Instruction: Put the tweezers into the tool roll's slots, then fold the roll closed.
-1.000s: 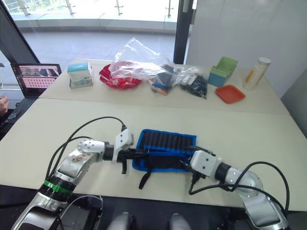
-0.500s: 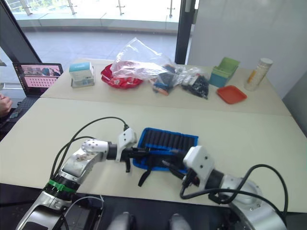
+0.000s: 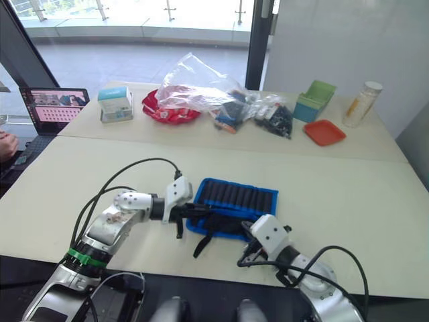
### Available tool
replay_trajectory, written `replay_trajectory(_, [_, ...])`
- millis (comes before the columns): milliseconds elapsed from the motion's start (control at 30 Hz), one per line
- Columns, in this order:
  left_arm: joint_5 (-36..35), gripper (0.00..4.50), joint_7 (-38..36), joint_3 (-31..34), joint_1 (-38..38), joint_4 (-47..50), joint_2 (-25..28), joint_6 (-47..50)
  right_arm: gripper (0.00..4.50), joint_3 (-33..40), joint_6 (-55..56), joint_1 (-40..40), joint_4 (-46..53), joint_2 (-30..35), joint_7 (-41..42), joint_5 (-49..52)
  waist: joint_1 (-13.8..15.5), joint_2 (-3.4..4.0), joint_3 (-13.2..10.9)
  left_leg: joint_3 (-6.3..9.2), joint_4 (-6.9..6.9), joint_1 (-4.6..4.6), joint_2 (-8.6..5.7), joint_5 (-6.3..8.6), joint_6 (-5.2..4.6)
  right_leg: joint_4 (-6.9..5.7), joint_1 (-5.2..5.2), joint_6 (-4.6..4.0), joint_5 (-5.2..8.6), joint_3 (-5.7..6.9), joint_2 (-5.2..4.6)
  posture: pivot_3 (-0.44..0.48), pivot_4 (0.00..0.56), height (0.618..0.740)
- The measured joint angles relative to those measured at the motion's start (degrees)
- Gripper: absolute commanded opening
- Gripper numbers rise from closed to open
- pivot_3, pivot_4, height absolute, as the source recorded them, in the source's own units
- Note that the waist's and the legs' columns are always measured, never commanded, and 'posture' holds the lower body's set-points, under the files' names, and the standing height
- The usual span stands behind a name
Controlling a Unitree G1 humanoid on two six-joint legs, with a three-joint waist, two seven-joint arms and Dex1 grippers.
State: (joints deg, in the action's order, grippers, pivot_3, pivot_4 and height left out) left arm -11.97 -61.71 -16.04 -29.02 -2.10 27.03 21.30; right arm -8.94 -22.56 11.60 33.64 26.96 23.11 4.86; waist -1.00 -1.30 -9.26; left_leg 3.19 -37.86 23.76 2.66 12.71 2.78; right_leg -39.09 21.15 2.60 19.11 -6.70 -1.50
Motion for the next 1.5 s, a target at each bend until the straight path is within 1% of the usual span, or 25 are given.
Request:
replay_trajectory(33, [0.3, 0.00, -0.1, 0.0, 0.0, 0.1, 0.1, -0.1, 0.03, 0.0, -0.2, 0.0, -0.8, -0.8, -0.4, -0.1, 0.0, 0.00, 0.0, -0.01, 0.00, 0.00, 0.00, 0.00, 0.00, 0.00, 0.00, 0.00, 0.00, -0.01, -0.01, 0.000, 0.150, 0.717])
replay_trajectory(133, [0.6, 0.87, 0.1, 0.0, 0.0, 0.0, 0.0, -0.4, 0.00, 0.5, 0.1, 0.3, -2.7, -1.9, -0.9, -0.2, 0.0, 0.00, 0.0, -0.01, 0.00, 0.00, 0.00, 0.00, 0.00, 0.00, 0.00, 0.00, 0.00, -0.01, -0.01, 0.000, 0.150, 0.717])
replay_trajectory(200, [0.7, 1.57, 0.5, 0.2, 0.0, 0.0, -0.1, -1.3, 0.00, 0.8, 1.2, 0.8, -3.6, -3.7, -1.3, 0.0, 0.0, 0.00, 0.0, 0.00, 0.00, 0.00, 0.01, 0.00, 0.00, 0.00, 0.00, 0.00, 0.00, 0.01, 0.00, 0.000, 0.150, 0.717])
replay_trajectory(300, [0.8, 2.52, 1.6, 0.8, 0.0, 0.0, -0.2, -2.4, 0.00, 1.1, 1.9, 1.1, -4.2, -4.8, -1.6, 0.6, 0.0, 0.00, 0.0, -0.01, 0.00, -0.01, 0.00, 0.00, 0.00, 0.00, -0.01, 0.00, 0.00, -0.01, -0.01, 0.000, 0.150, 0.717])
replay_trajectory(400, [0.3, 2.52, 2.7, 3.4, 0.8, 0.2, 0.4, -2.5, 0.00, 1.1, 2.2, 0.9, -4.4, -4.6, -1.3, 0.8, -0.1, 0.01, 0.0, -0.01, 0.00, -0.02, 0.02, 0.00, 0.00, -0.02, -0.01, 0.00, 0.00, 0.00, 0.01, 0.000, 0.150, 0.717])
replay_trajectory(467, [-1.5, 2.52, 3.4, 6.3, 2.2, 1.2, 0.5, -2.0, 0.00, 1.4, 2.2, 0.8, -4.5, -4.3, -0.9, 0.8, -0.1, 0.01, 0.0, -0.01, 0.00, -0.02, 0.01, 0.00, 0.00, -0.02, -0.01, 0.00, 0.00, -0.01, -0.01, 0.000, 0.150, 0.717])
replay_trajectory(500, [-2.4, 1.93, 3.7, 7.4, 2.5, 1.9, 0.5, -1.8, 0.00, 1.6, 2.2, 0.7, -4.5, -4.0, -0.7, 0.9, -0.1, 0.01, 0.0, -0.02, 0.00, -0.02, 0.01, 0.00, 0.00, -0.02, -0.01, 0.00, 0.00, -0.01, -0.02, 0.000, 0.150, 0.717])
replay_trajectory(533, [-4.6, 1.69, 3.9, 9.2, 3.4, 3.6, 0.3, -0.8, 0.00, 1.7, 2.1, 0.6, -4.6, -3.6, -0.5, 0.9, 0.0, 0.00, 0.0, -0.01, 0.00, -0.01, 0.01, 0.00, 0.00, -0.01, -0.02, 0.00, 0.00, 0.00, -0.03, 0.000, 0.150, 0.717])
replay_trajectory(600, [-8.1, 0.97, 4.0, 11.3, 4.8, 6.7, -0.5, 0.8, 0.00, 2.0, 2.1, 0.3, -4.7, -3.1, -0.3, 0.9, 0.2, 0.00, 0.0, 0.00, 0.00, -0.01, 0.00, 0.00, 0.00, -0.01, -0.04, 0.00, 0.00, 0.02, -0.05, 0.000, 0.150, 0.717])
replay_trajectory(700, [-11.4, 0.02, 4.4, 11.0, 7.9, 11.1, -2.7, 2.9, 0.00, 2.0, 1.9, -0.1, -4.8, -2.7, 0.3, 0.8, 0.2, 0.01, 0.0, -0.02, 0.00, -0.02, -0.02, 0.00, 0.01, 0.00, -0.05, 0.00, 0.00, -0.01, -0.07, 0.000, 0.150, 0.717])
replay_trajectory(800, [-10.9, 0.02, 7.1, 8.3, 12.2, 12.0, -5.4, 3.0, 0.00, 2.0, 1.8, -0.4, -4.9, -2.3, 0.6, 0.8, 0.1, 0.02, 0.0, -0.01, 0.00, -0.05, -0.02, 0.00, 0.00, -0.01, -0.05, 0.00, 0.00, -0.02, -0.06, 0.000, 0.150, 0.717])
replay_trajectory(867, [-9.2, 0.02, 10.8, 6.4, 14.8, 11.9, -7.6, 3.1, 0.00, 2.0, 1.7, -0.8, -4.9, -1.5, 0.8, 0.5, 0.1, 0.01, 0.0, -0.01, 0.00, -0.04, -0.02, 0.00, 0.00, 0.00, -0.05, 0.00, 0.00, -0.02, -0.06, 0.000, 0.150, 0.717])
replay_trajectory(933, [-6.8, 0.02, 14.0, 5.1, 15.5, 10.9, -8.8, 2.6, 0.00, 2.0, 1.6, -1.5, -5.1, -0.9, 1.0, 0.0, 0.2, 0.01, 0.0, -0.01, 0.00, -0.05, -0.03, 0.00, 0.01, 0.00, -0.05, 0.00, 0.00, -0.03, -0.06, 0.000, 0.150, 0.717])
replay_trajectory(1033, [-2.4, 0.02, 17.4, 3.3, 15.7, 8.0, -8.7, 1.1, 0.00, 2.1, 1.6, -1.9, -5.4, -0.2, 1.3, -0.5, 0.1, 0.01, 0.0, -0.01, 0.00, -0.06, -0.03, 0.00, 0.00, 0.00, -0.05, 0.00, 0.00, -0.03, -0.04, 0.000, 0.150, 0.717])
replay_trajectory(1133, [0.1, 0.02, 18.7, 2.3, 16.0, 7.2, -8.5, -1.7, 0.00, 2.1, 1.6, -2.4, -5.6, -0.1, 1.7, -0.9, 0.1, 0.02, 0.0, -0.02, 0.00, -0.08, -0.04, 0.00, 0.01, 0.00, -0.07, 0.00, 0.00, -0.04, -0.06, 0.000, 0.150, 0.717])
replay_trajectory(1200, [0.5, 0.02, 19.1, 2.2, 16.3, 7.0, -8.7, -2.6, 0.00, 2.1, 1.6, -2.5, -5.6, -0.2, 1.9, -1.0, 0.1, 0.02, 0.0, -0.02, 0.00, -0.15, -0.03, 0.00, 0.01, 0.00, -0.12, 0.00, 0.00, -0.04, -0.06, 0.000, 0.150, 0.717])
replay_trajectory(1300, [0.7, 0.02, 19.3, 2.4, 16.7, 7.1, -8.5, -2.9, 0.00, 1.7, 2.1, -3.8, -4.5, -2.3, 3.0, 1.1, -0.1, 0.05, 0.0, -0.05, 0.01, -0.23, -0.01, 0.00, 0.01, -0.01, -0.14, 0.00, 0.00, -0.07, -0.03, 0.000, 0.150, 0.717])
replay_trajectory(1400, [0.9, 0.02, 19.6, 2.1, 16.8, 7.2, -8.6, -2.8, 0.00, -1.1, 3.0, -6.7, -2.1, -4.7, 3.9, 2.0, -0.2, 0.09, 0.1, -0.03, 0.01, -0.28, -0.01, 0.00, 0.01, 0.00, -0.22, 0.00, 0.00, -0.06, -0.03, 0.000, 0.150, 0.717])
replay_trajectory(1500, [0.9, 0.02, 19.7, 1.7, 16.7, 7.3, -8.8, -2.7, 0.00, -3.8, 2.9, -8.5, -4.7, -6.2, 2.7, 0.0, 0.0, 0.08, 0.1, -0.03, 0.01, -0.27, -0.04, 0.01, 0.01, 0.03, -0.23, 0.01, 0.00, -0.04, -0.06, 0.000, 0.150, 0.717])
